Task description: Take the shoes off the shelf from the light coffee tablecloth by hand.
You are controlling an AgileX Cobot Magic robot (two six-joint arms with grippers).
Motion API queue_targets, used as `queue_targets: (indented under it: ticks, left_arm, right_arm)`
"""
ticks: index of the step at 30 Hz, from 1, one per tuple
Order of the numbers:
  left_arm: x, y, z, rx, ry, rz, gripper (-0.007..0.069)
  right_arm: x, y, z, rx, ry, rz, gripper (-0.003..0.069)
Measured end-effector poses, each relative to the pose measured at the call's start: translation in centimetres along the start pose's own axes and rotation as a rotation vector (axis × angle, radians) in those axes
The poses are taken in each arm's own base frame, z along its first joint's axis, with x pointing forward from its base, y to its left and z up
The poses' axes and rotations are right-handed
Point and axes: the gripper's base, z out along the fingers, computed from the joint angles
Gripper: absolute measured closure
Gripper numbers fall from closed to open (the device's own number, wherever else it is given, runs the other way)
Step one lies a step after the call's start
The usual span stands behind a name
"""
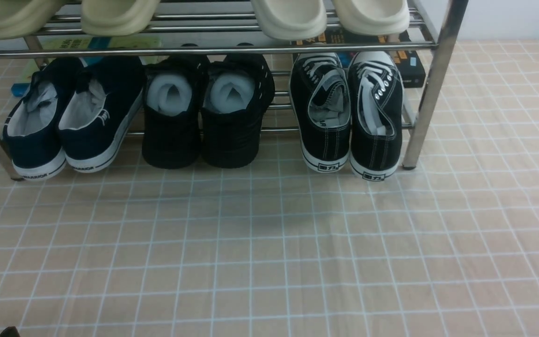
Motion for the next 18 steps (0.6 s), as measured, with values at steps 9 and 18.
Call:
queue_targets:
  ticks: [9,18]
  left_arm:
    - [0.0,0.0,0.0,0.000,0.000,0.000,0.0384]
    - [0.0,0.0,0.0,0.000,0.000,0.000,0.0384]
  right_arm:
    - [0.9,-0.3,9.5,0.045,0.914,0.114,0.0672]
    - [4.9,8.4,14.6,-0.641,1.176,-0.044,0.0664]
